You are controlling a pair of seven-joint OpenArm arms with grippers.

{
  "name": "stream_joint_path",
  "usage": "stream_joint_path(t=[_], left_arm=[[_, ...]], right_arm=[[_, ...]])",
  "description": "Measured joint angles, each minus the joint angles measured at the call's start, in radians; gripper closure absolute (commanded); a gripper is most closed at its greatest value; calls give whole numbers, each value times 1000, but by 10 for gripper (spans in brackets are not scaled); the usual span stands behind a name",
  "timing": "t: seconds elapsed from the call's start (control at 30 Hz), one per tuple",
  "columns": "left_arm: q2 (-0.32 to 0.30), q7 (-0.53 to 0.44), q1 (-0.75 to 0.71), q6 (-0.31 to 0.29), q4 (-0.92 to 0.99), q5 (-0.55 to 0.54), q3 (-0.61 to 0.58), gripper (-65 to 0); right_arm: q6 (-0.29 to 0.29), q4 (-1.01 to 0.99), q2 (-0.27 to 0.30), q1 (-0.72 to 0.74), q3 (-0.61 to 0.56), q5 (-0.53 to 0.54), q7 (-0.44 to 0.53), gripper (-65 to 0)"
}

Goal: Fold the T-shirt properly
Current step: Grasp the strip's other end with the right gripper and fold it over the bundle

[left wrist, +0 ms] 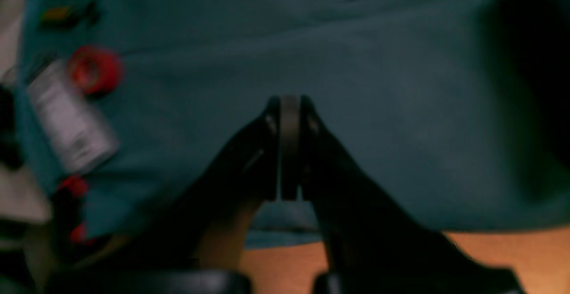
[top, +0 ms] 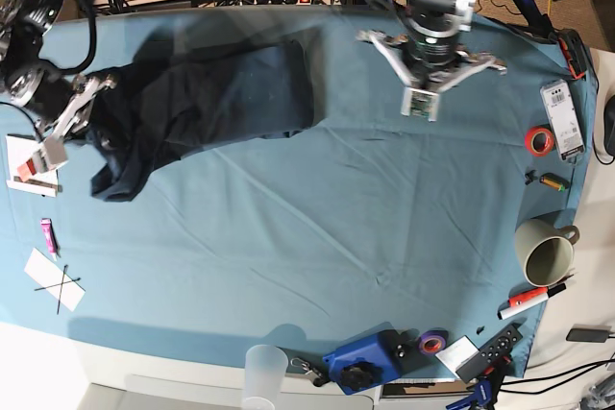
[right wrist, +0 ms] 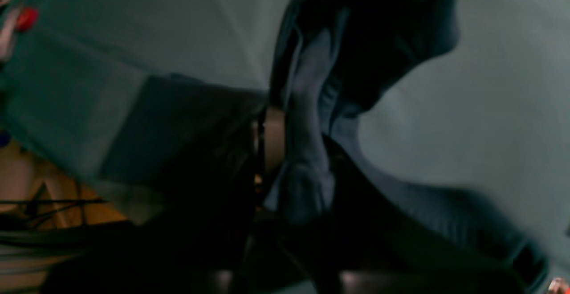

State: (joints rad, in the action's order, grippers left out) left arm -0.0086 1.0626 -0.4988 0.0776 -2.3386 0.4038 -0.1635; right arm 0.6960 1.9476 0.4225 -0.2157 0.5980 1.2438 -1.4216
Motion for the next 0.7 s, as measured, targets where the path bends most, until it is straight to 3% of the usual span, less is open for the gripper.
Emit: stream_joint_path(t=[0.13, 0.33, 0.47, 0.6, 0.7], left_arm=[[0, -31, 0, -3, 0, -88, 111, 0], [3, -55, 1, -55, 0, -211, 261, 0], [3, -63, 0, -90, 0, -302, 308, 0], [3, -69, 1, -106, 0, -304, 311, 0], [3, -70, 0, -106, 0, -304, 311, 0]], right_arm=[[1, 22, -42, -11, -65, 39, 1, 0], [1, 21, -86, 3, -251, 34, -1, 0], [1, 22, -128, 56, -323, -103, -1, 0], [1, 20, -163, 82, -412, -270, 2, 0], [1, 18, -171, 78, -482, -332, 1, 0]])
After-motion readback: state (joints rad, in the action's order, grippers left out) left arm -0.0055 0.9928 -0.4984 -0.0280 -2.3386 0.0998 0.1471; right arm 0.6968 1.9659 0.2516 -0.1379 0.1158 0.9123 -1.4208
